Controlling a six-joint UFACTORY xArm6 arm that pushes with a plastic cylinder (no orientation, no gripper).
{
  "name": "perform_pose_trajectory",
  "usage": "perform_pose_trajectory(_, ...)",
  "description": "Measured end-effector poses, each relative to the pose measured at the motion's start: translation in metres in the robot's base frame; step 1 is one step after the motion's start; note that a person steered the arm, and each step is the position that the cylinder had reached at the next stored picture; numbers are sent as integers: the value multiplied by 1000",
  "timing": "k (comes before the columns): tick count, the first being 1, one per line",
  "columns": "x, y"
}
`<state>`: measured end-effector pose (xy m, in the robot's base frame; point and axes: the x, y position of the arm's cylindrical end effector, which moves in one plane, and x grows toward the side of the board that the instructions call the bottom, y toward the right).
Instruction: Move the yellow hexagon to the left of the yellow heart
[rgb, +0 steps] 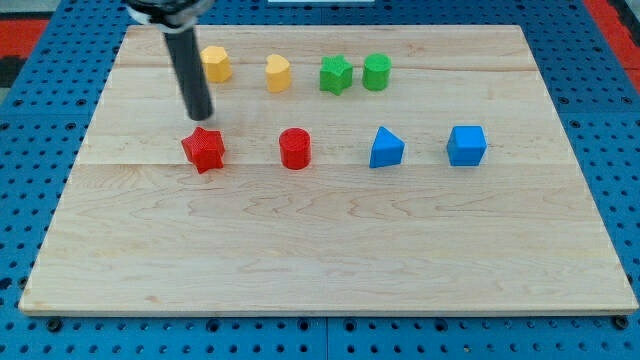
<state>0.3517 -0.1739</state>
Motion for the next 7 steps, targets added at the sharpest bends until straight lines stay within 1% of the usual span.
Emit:
perform_pose_trajectory(1,-68,-36)
perform_pose_trajectory(2,-119,-47)
perform_pose_trajectory(3,-132,32)
perform_pose_trajectory(4,-114,66)
perform_pose_trajectory(5,-97,51)
perform_pose_trajectory(6,-100,43)
perform_pose_trajectory(7,-116,6)
